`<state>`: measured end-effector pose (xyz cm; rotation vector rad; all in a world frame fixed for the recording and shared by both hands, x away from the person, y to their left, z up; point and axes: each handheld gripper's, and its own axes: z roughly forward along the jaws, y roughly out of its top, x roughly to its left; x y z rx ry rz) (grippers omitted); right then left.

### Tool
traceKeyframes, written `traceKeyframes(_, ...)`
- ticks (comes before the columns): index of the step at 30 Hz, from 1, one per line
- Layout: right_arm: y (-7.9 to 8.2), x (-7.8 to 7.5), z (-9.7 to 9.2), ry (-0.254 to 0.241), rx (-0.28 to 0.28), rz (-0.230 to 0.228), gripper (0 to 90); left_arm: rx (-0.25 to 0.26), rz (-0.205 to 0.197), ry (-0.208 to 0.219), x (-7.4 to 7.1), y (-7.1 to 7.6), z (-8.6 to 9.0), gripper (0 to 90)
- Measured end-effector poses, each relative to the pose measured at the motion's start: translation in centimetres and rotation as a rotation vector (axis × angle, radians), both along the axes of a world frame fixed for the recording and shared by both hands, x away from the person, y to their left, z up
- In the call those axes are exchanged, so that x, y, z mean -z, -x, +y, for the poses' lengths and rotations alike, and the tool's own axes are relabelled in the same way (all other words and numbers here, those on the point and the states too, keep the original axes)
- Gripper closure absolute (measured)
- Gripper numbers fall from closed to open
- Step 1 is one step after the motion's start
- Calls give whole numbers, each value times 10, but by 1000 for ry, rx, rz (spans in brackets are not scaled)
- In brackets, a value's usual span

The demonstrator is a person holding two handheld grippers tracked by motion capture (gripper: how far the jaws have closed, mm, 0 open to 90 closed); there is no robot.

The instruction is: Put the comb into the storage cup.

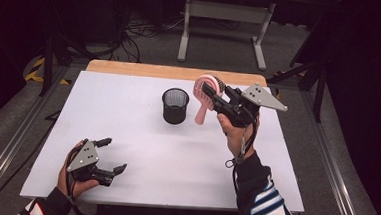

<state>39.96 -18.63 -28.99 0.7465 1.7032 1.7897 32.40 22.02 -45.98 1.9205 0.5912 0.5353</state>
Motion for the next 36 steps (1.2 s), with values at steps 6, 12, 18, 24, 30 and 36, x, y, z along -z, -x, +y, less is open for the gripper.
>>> traceKeyframes(6,-7,-5,2,-16,6,-7,635,2,1,1,0,0,0,49)
traceKeyframes(12,-13,-10,7,-13,11,-18,636,3,1,4,0,0,1,49)
traceKeyframes(18,-19,-12,13,-11,13,-28,635,6,2,9,0,0,1,49)
traceKeyframes(24,-26,-13,15,-18,19,-32,636,8,0,8,0,0,1,49)
traceKeyframes(30,-32,-12,17,-19,26,-36,636,9,2,8,0,0,1,50)
traceKeyframes(36,-38,-12,18,-30,37,-31,636,14,4,2,0,0,0,49)
